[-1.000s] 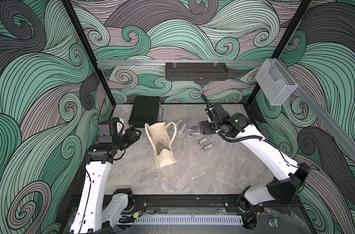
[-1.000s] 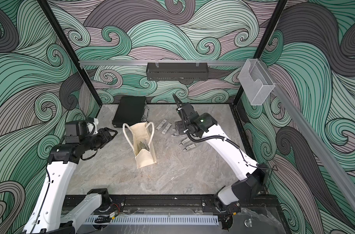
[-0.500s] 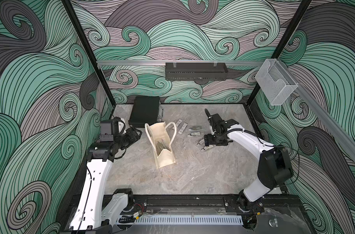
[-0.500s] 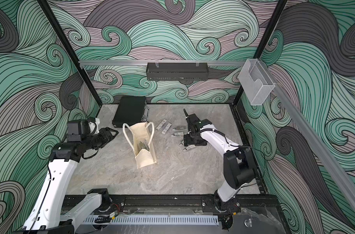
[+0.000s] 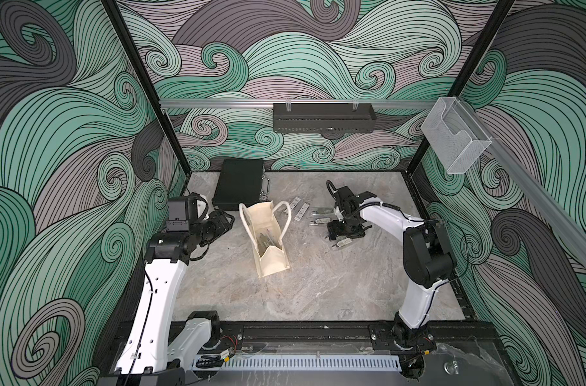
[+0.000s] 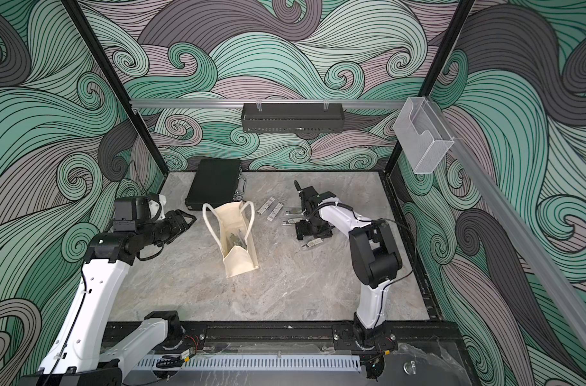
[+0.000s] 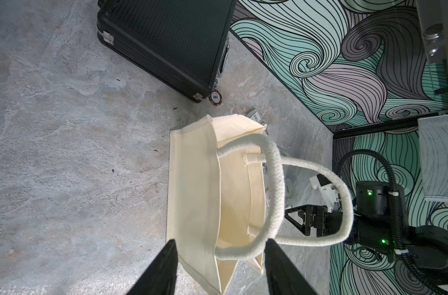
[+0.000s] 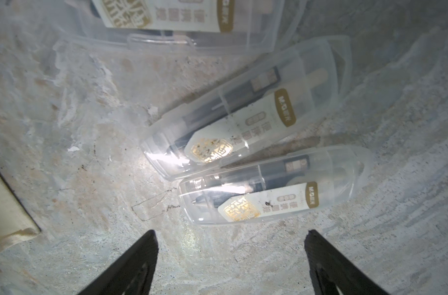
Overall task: Put the compass set into the canvas bag
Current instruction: Pick up the compass set at the center of the board.
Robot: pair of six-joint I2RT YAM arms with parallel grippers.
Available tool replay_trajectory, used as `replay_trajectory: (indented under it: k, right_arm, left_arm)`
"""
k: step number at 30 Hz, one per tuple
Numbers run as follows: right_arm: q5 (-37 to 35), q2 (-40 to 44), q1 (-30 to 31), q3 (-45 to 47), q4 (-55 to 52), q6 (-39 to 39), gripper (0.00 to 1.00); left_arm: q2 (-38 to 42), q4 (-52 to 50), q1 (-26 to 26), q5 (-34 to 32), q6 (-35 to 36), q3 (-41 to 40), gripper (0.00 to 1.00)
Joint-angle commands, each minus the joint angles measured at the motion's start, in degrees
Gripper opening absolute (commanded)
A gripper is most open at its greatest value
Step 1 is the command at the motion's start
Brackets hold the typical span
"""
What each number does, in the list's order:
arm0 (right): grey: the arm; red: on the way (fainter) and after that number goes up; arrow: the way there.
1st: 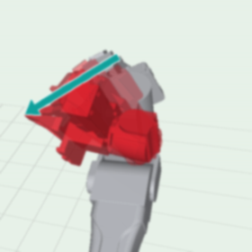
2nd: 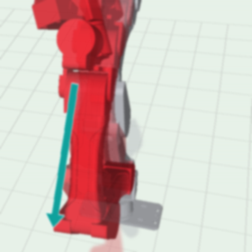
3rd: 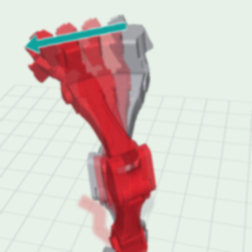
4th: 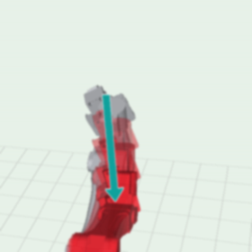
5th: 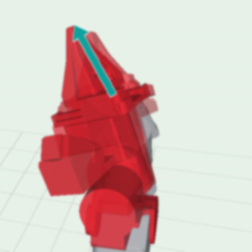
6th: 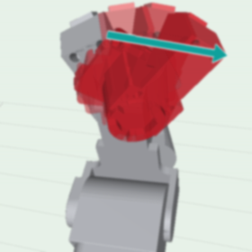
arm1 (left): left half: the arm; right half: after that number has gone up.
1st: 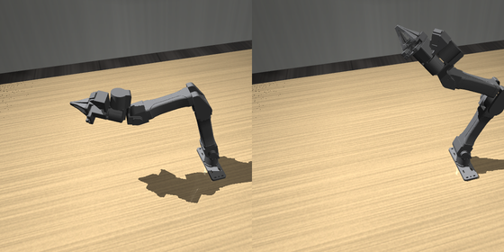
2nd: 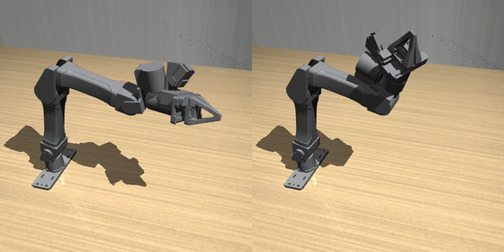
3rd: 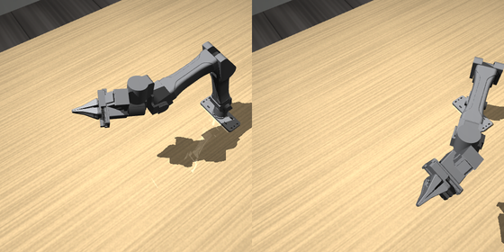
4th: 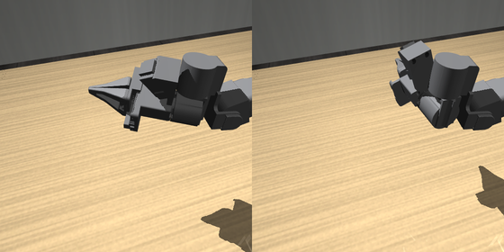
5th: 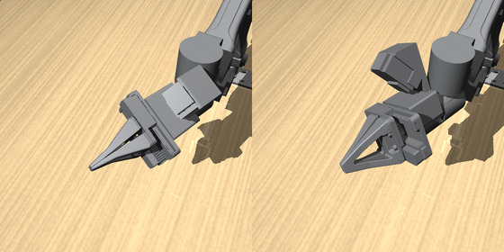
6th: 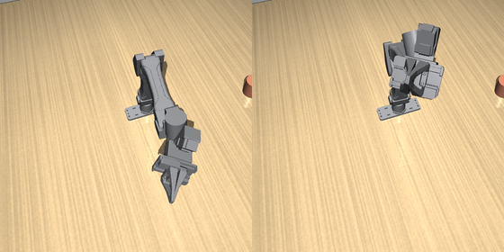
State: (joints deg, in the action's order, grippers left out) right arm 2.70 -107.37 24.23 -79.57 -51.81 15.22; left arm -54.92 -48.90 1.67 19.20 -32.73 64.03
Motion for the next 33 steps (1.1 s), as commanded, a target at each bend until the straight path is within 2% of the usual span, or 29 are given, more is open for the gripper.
replay_trajectory:
  k: [1, 8, 11, 14, 23, 33]
  right_arm:
    - [-3.9, 2.4, -0.1, 1.1, -1.4, 8.0, 0.91]
    - [-2.3, 5.2, -1.6, 4.1, 1.4, 28.4, 0.93]
    - [-2.8, 5.0, -2.4, 5.6, 2.6, 35.4, 0.92]
    - [-3.1, 5.1, -2.7, 6.6, 4.6, 38.6, 0.92]
    - [-2.4, 1.3, -3.7, 7.1, 5.0, 40.8, 0.92]
    - [0.6, 1.5, -4.5, 8.7, 4.5, 35.5, 0.9]
  left_arm:
    - [0.1, -0.8, -0.5, -0.9, 1.0, 1.5, 0.56]
    - [0.3, 0.1, -0.4, -0.3, 0.7, 0.9, 0.56]
    - [0.6, 0.4, -0.4, -0.2, 0.6, 0.6, 0.56]
    - [1.2, 0.4, -0.5, -0.3, 0.6, 0.3, 0.56]
    - [1.6, 0.8, -0.5, -0.4, 0.6, -0.6, 0.56]
    - [1.8, 0.9, -0.5, -0.4, 0.5, -0.9, 0.56]
